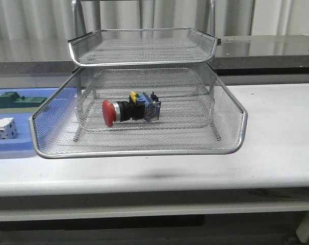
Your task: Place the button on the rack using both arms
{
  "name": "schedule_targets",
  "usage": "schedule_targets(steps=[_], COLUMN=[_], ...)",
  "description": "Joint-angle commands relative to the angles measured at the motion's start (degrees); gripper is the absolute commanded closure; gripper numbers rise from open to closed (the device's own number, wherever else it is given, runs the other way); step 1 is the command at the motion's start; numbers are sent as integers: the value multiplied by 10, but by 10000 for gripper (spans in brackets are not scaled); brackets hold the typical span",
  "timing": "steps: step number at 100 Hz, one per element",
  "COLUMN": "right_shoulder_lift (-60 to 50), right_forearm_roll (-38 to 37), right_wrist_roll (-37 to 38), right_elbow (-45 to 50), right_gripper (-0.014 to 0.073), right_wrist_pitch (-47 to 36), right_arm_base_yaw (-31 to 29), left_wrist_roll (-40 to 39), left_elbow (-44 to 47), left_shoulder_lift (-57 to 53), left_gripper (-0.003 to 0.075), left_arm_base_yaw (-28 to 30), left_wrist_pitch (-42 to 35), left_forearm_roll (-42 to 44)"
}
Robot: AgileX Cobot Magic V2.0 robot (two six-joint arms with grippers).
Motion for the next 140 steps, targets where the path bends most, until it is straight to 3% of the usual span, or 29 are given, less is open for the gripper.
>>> schedule_targets(steps=[1,28,58,81,106,140], right_shoulder_lift=[3,3,26,137,293,444], right_forearm_roll=[-6,-3,29,111,241,266], right_wrist_roll=[-2,-2,-2,-24,-137,-164], right_elbow=[-15,-15,-15,-15,-15,-15], right_gripper=[661,661,661,661,659,659], right_wrist_pitch=[-37,-44,-107,-146,-188,-270], right_arm_base_yaw=[-1,-1,-1,-1,2,135], left_wrist_roll=[-7,-7,-7,-7,-7,-7], left_elbow=[-15,-15,-15,-15,-15,-15], left_shoulder_lift=[4,4,4,4,4,4], left_gripper=[741,741,741,741,741,741], left_arm_base_yaw=[1,1,1,1,1,1], left_wrist_pitch=[-49,-49,-49,-49,-49,-49], left_forearm_roll=[-6,-6,-6,-6,-6,-6])
